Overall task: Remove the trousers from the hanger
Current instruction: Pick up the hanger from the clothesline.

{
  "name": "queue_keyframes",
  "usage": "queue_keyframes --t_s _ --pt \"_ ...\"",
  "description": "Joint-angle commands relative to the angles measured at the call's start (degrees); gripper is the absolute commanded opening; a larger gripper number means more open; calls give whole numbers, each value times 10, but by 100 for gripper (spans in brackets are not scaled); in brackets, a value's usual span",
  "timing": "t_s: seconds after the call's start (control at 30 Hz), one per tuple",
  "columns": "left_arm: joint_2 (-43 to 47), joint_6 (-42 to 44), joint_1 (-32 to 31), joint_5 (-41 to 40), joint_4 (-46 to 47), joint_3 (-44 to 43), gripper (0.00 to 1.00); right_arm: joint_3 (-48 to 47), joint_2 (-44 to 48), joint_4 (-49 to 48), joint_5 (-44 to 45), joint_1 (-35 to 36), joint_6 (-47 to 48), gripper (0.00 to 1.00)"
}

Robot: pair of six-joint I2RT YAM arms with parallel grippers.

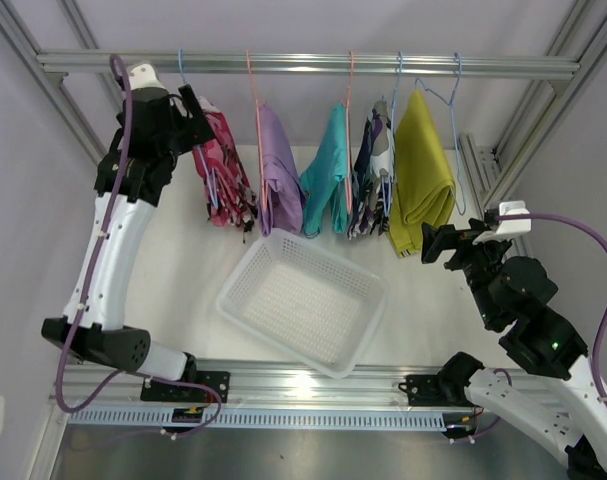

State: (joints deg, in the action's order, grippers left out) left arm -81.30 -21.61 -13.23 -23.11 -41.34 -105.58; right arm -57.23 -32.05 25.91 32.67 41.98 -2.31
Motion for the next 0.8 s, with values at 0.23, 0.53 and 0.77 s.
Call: queue_keyframes --t_s 0.23,0.53,0.77 --pt "-25 -90 44 299 53 40 97 -5 -2 -5 -1 7 8 99" --pt "59 -226 130 520 294 255 73 -3 1 -7 -5 10 6 99" --pt "97 -356 179 623 537 383 71 -1 2 -6 -5 13 6 99"
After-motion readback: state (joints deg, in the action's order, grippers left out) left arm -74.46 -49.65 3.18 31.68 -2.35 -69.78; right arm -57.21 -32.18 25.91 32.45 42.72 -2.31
